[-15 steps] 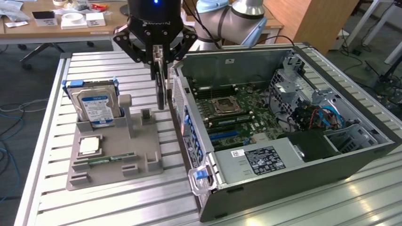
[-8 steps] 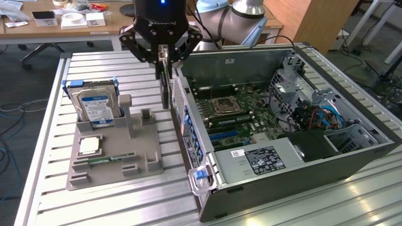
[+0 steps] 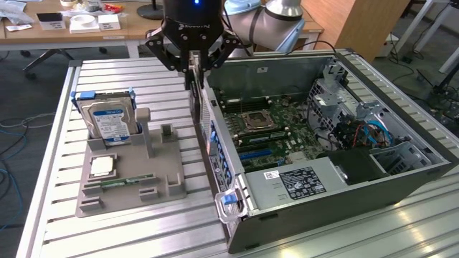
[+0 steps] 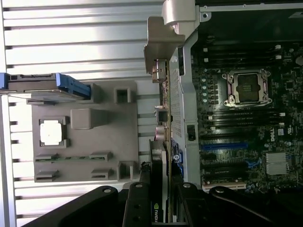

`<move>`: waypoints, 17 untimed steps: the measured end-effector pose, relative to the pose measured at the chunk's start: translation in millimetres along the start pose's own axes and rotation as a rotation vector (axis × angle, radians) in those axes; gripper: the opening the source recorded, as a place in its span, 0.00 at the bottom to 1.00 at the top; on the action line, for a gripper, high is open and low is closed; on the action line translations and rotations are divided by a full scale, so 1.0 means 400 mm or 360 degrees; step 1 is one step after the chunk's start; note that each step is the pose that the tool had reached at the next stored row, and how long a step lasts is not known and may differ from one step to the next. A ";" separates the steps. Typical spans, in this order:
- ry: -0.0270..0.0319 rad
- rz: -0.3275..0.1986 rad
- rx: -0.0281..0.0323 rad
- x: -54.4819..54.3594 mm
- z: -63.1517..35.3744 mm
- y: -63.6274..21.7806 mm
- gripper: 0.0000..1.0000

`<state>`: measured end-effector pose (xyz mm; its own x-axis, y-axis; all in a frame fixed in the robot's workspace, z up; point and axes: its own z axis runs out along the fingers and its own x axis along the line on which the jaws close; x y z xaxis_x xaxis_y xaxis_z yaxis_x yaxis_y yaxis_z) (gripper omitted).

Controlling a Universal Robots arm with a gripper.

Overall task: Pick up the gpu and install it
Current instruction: 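Pick up the gpu and move the gpu toward the slot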

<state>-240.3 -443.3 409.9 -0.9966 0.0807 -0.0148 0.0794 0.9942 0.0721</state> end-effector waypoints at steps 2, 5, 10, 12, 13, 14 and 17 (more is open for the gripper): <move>0.00000 0.0000 -0.00001 -0.009 0.000 0.001 0.27; 0.00000 0.0000 -0.00002 -0.022 0.001 0.002 0.27; 0.00000 0.0000 -0.00002 -0.046 0.001 0.004 0.27; 0.00000 0.0000 -0.00003 -0.055 0.001 0.005 0.27; 0.00000 0.0000 -0.00003 -0.060 0.001 0.005 0.27; 0.00000 0.0000 -0.00002 -0.064 0.001 0.006 0.27; 0.00000 0.0000 -0.00003 -0.079 0.002 0.007 0.27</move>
<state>-208.6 -442.9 409.9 -0.9966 0.0806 -0.0148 0.0794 0.9942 0.0723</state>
